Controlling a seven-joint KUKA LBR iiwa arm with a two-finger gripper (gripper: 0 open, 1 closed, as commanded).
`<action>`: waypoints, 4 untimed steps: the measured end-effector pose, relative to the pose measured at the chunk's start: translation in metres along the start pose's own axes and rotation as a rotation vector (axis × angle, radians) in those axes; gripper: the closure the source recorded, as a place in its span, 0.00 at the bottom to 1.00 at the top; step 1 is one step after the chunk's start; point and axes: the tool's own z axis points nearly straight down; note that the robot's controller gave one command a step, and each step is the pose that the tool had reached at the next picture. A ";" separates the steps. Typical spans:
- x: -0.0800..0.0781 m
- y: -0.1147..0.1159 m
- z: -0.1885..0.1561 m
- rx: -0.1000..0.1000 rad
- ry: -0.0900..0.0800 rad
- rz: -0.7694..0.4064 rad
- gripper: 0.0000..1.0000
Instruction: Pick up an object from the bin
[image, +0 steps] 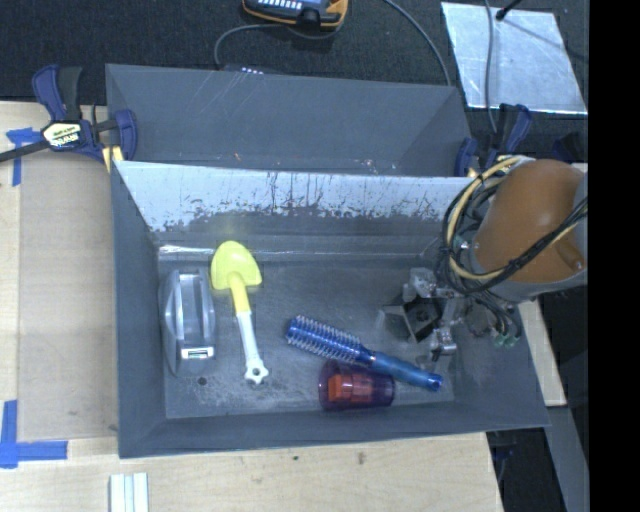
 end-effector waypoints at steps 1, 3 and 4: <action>-0.020 -0.010 0.043 0.006 -0.041 -0.022 1.00; -0.016 -0.018 -0.067 0.011 -0.054 -0.084 0.00; -0.015 -0.018 -0.062 0.008 -0.045 -0.085 0.00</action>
Offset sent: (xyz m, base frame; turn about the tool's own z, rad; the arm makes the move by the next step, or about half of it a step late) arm 0.0000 0.0000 0.0000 0.0000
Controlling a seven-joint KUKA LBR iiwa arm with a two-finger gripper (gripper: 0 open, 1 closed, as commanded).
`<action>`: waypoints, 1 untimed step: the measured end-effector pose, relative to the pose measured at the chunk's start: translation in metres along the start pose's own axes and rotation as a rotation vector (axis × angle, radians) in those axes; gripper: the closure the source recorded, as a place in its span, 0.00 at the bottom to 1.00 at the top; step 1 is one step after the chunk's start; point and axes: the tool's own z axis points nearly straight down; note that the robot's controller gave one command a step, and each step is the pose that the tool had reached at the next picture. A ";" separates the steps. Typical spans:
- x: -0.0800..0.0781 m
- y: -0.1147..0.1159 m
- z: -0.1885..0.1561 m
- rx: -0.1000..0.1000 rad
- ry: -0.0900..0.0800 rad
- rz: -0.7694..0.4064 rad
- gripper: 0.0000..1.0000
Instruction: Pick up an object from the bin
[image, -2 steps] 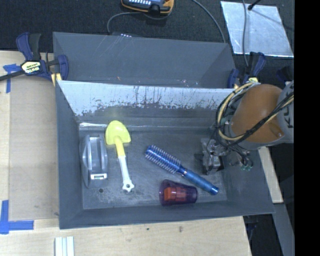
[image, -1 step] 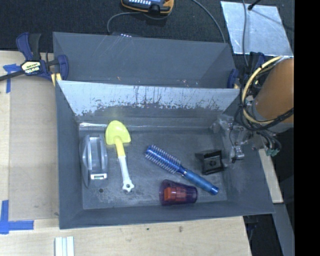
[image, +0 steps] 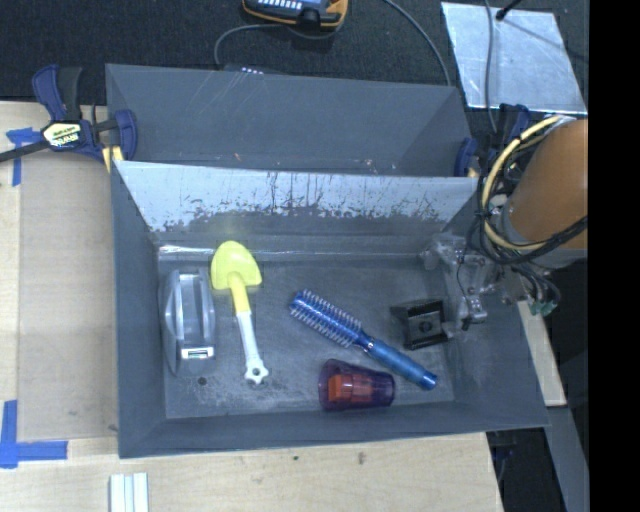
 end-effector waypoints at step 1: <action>0.009 0.007 0.032 0.005 -0.011 -0.059 0.00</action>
Offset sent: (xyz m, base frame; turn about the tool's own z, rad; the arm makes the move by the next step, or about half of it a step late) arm -0.0165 0.0049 -0.1053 0.0841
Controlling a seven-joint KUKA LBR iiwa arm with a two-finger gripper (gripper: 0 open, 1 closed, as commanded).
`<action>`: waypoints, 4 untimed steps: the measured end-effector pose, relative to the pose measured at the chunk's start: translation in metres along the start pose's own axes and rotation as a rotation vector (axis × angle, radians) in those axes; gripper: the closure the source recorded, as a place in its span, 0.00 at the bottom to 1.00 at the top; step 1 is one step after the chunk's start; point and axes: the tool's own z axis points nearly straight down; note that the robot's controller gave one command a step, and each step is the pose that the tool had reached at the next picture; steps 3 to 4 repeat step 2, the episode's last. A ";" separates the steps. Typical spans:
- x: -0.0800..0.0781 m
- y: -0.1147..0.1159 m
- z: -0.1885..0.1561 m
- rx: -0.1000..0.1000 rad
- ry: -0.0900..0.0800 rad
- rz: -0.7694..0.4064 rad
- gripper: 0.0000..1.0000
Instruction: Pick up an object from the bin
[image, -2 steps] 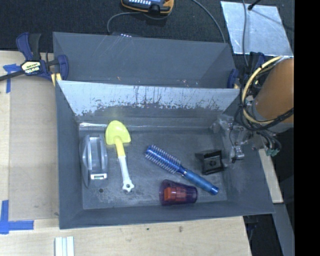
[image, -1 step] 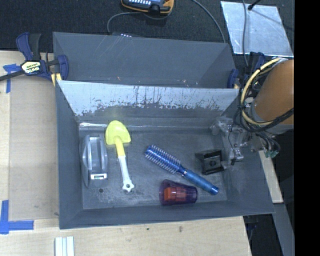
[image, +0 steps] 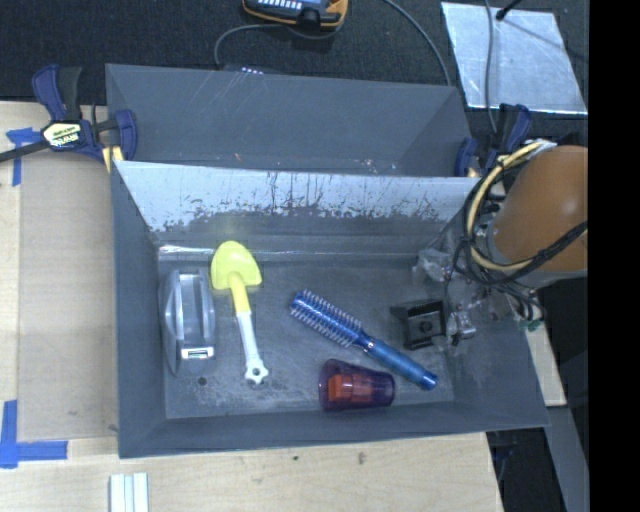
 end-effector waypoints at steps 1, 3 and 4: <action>0.009 0.000 0.068 0.000 -0.003 0.144 1.00; 0.009 0.000 0.068 0.000 -0.003 0.143 1.00; 0.009 0.000 0.068 0.000 -0.003 0.143 1.00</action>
Offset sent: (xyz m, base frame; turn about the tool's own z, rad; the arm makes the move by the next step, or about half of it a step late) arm 0.0000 0.0000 0.0000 0.0000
